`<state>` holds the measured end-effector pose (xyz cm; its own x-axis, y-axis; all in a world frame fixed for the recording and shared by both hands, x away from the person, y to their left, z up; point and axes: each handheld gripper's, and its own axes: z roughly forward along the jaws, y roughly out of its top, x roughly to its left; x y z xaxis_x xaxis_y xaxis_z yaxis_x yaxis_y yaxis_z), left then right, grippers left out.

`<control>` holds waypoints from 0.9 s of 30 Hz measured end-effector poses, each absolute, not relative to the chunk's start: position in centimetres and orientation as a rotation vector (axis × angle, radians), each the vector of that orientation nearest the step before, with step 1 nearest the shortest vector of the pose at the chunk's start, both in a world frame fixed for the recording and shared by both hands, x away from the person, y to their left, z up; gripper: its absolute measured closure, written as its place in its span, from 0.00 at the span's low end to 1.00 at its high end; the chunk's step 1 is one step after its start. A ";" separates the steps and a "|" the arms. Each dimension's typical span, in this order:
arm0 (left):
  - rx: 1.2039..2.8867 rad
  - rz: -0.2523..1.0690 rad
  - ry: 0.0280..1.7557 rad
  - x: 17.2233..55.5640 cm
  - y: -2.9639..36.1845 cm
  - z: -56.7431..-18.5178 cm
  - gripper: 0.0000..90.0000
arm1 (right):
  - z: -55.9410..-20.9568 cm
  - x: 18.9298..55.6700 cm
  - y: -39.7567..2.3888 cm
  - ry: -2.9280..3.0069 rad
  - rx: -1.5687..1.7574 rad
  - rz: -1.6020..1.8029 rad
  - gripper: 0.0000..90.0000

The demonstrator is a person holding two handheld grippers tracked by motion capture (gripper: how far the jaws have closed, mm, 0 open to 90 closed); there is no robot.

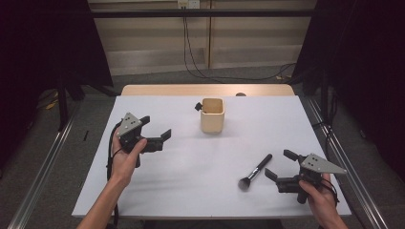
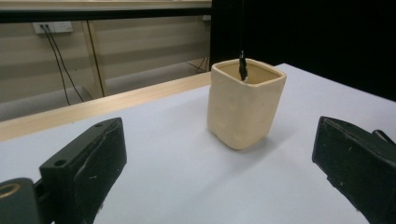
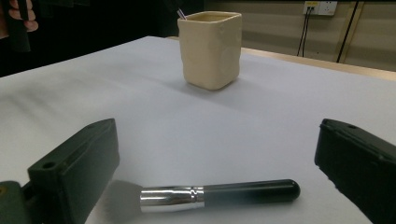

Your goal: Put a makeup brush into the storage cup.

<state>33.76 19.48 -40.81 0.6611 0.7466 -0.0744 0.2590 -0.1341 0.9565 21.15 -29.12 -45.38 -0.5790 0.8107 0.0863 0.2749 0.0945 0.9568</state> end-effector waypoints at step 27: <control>1.720 0.551 0.807 29.0 22.6 -41.5 0.02 | -45.4 21.2 -28.7 1.923 1.059 1.490 0.00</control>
